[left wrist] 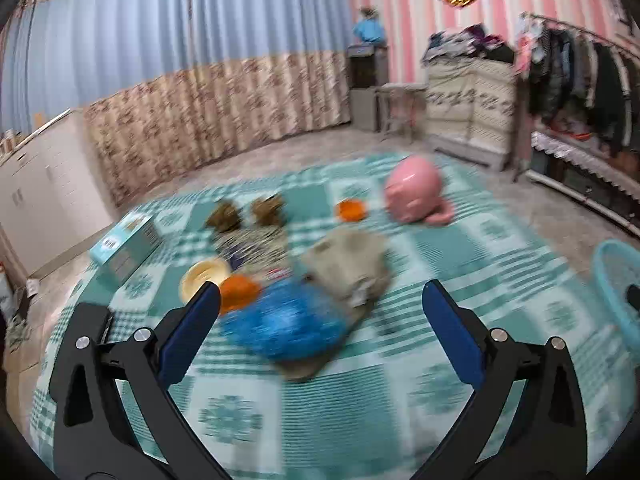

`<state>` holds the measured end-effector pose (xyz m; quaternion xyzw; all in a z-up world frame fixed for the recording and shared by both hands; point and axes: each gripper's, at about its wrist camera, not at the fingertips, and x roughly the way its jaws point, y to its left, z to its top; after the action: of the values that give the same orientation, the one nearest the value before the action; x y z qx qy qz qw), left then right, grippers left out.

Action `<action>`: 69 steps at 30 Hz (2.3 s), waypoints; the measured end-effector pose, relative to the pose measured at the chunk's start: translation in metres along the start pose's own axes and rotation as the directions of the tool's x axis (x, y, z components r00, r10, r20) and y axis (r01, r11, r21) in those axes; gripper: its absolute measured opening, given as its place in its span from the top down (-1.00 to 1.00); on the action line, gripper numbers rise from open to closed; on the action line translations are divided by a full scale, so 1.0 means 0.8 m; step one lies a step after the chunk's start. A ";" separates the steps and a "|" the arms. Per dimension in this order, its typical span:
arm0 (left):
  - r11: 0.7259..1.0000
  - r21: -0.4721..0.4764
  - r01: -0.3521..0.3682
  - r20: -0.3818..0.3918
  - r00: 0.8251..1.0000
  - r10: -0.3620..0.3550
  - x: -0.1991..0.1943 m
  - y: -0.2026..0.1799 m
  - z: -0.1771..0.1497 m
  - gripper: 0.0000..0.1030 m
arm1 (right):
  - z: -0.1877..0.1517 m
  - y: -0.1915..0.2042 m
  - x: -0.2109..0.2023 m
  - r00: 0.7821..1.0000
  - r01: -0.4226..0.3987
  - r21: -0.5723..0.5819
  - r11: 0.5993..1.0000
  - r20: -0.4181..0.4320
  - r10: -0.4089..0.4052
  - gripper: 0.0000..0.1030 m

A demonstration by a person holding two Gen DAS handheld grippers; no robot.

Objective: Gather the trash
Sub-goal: 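Return both tools to the table and grasp the blue plastic bag with the left gripper, then lift the blue bag with the left gripper while the right grasps the beige cloth, then carry the blue bag and beige cloth with both grippers over the blue basket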

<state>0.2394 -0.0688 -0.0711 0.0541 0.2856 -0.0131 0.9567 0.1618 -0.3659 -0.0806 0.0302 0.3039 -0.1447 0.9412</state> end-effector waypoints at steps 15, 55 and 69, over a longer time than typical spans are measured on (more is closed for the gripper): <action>0.995 -0.084 0.049 -0.103 0.993 -0.058 0.044 0.053 -0.025 0.21 | 0.006 0.073 0.003 0.999 -0.041 -0.117 0.992 -0.017 0.040 -0.83; 0.961 -0.231 -0.151 -0.079 0.988 0.136 0.059 0.203 -0.003 0.22 | 0.042 0.378 0.124 0.948 -0.314 -0.362 0.878 -0.175 0.267 0.15; 0.958 -0.238 -0.162 -0.088 0.986 0.144 0.061 0.206 -0.004 0.22 | 0.054 0.326 0.092 0.950 -0.313 -0.325 0.892 -0.100 0.297 0.57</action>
<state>0.2874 0.0959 -0.0845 -0.0417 0.3131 0.0981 0.9437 0.3191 -0.1411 -0.0960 -0.0805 0.3377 0.0597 0.9359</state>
